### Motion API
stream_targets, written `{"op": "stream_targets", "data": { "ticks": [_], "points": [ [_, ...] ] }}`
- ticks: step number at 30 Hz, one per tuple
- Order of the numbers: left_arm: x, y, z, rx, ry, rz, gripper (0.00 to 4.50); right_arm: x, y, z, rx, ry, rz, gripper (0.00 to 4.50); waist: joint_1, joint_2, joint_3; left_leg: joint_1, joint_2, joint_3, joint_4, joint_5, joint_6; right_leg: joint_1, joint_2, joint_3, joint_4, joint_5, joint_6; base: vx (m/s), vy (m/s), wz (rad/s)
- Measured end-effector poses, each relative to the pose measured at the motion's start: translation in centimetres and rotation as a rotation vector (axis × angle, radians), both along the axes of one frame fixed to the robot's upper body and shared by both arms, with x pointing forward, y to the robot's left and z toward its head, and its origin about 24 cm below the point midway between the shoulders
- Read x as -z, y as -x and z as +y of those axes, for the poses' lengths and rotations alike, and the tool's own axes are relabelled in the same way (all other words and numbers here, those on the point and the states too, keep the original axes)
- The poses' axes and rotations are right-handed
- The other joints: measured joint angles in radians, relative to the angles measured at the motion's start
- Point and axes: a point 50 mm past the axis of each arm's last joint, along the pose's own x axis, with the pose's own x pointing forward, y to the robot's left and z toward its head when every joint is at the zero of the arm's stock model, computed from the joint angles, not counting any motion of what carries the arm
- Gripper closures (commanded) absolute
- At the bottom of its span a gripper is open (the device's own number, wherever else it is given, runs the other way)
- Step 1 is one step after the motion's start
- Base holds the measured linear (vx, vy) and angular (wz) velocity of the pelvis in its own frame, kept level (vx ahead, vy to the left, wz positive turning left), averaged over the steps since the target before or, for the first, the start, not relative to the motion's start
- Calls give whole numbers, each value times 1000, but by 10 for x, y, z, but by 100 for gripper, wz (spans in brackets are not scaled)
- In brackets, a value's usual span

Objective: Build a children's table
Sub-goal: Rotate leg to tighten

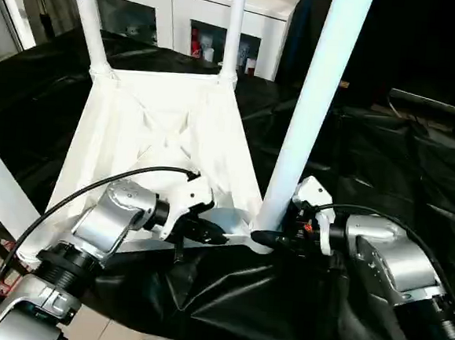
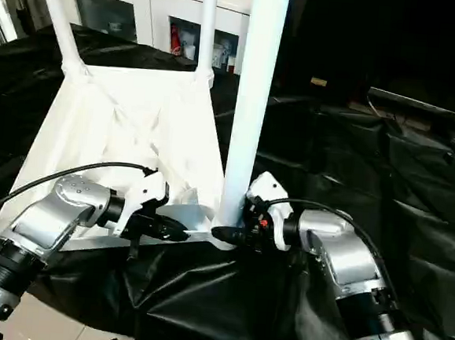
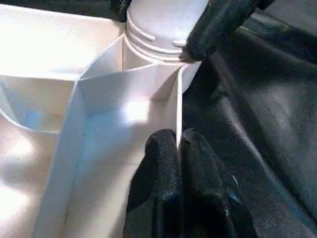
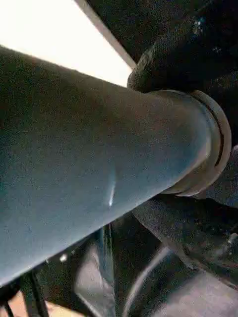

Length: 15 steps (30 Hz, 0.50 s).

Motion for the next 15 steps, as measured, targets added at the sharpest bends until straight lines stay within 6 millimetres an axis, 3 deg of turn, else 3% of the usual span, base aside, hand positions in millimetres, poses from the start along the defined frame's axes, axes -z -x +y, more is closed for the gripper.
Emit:
{"op": "stream_targets", "data": {
  "ticks": [6, 12, 13, 15],
  "points": [
    [3, -23, -23, -206, -8, -51, 450, 9, -26, 11, 376, -16, -38, 183, -24, -1, -1, 2, 0, 0, 1, 0, 0, 1, 0, 0, 0, 0, 0, 0, 0, 0],
    [3, -35, -47, -355, -2, -71, 450, 8, -43, 20, 645, -25, -42, 184, -28, 3, -2, 1, 0, 0, 1, 0, 0, 0, 0, 0, 0, 0, 0, 0, 0, 0],
    [3, -35, -48, -357, 1, -72, 450, 8, -43, 21, 651, -27, -44, 128, -28, 4, -3, 1, 0, 0, 0, 0, 0, 0, 0, 0, 0, 0, 0, 0, 0, 0],
    [3, -35, -49, -358, 4, -71, 450, 7, -43, 22, 655, -31, -45, 114, -28, 7, -4, 0, 0, 0, 0, 0, 0, 0, 0, 0, 0, 1, -1, 0, 0, 0]
  ]
}}
